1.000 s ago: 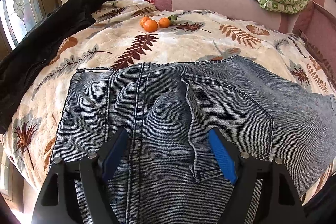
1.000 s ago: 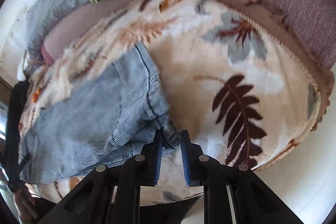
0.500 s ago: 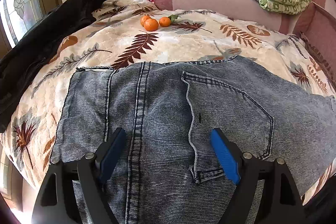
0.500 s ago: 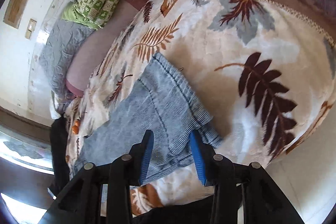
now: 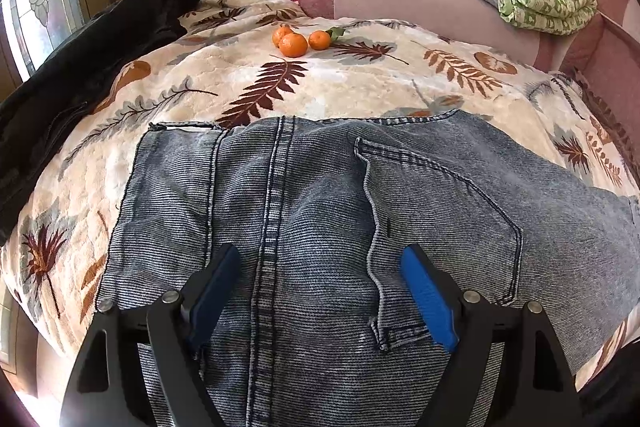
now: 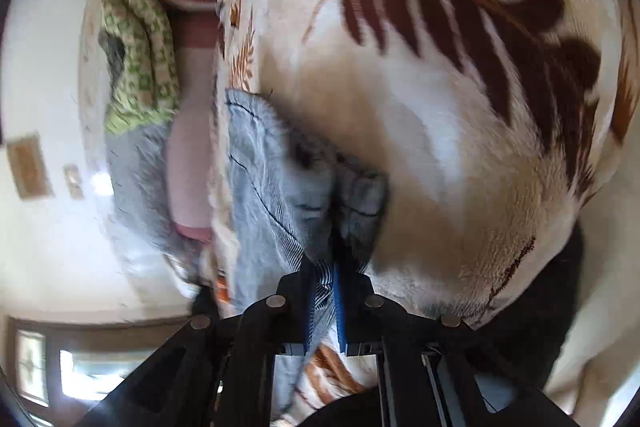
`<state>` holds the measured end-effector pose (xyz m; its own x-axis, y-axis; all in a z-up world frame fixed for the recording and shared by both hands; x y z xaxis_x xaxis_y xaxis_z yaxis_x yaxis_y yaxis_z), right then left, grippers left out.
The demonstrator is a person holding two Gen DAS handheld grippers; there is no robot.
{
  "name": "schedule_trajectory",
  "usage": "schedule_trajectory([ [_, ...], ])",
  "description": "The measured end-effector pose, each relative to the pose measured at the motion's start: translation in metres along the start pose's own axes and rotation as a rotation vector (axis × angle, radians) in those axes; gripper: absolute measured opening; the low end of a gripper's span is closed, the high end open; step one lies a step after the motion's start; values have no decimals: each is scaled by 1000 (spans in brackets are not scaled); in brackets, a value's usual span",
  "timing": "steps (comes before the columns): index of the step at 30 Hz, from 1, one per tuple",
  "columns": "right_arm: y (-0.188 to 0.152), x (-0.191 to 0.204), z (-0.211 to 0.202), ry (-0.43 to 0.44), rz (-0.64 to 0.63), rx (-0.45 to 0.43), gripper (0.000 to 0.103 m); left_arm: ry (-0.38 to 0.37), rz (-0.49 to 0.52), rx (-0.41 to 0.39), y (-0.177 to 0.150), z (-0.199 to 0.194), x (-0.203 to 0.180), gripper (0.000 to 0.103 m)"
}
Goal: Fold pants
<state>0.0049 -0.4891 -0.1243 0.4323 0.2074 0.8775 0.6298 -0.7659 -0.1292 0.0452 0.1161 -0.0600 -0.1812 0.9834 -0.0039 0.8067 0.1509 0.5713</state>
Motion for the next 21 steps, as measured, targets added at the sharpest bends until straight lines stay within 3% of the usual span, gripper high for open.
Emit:
schedule_trajectory([
  [2,-7,11,-7,-61,-94,-8,16,6,13,-3,-1,0,-1,84],
  [4,-12,16,-10,-100,-131,-3,32,4,10,-3,-1,0,0,84],
  [5,-12,16,-13,-126,-143,-17,50,3,5,-2,-1,-1,0,84],
  [9,-6,18,-20,-98,-121,-66,59,-3,-11,-9,0,-3,3,84],
  [13,10,17,-21,-62,-85,-98,60,-26,-52,-73,5,-21,9,84],
  [16,18,19,-14,-82,-90,-95,58,-104,-71,-102,10,-41,-1,84],
  [21,18,14,-15,-112,-86,-95,41,-300,-21,-9,17,-52,-85,84],
])
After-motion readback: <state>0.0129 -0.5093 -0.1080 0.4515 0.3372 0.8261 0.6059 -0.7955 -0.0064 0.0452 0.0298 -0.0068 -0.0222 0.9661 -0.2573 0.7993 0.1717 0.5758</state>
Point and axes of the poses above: each gripper's, at about its wrist camera, not at the fingertips, and z roughly the way its jaws point, x to its left, y to its top, the point moved 5 cm from there along z, roughly the way its jaws point, and after that the axes turned 3 degrees about x, right-handed, at the moved point
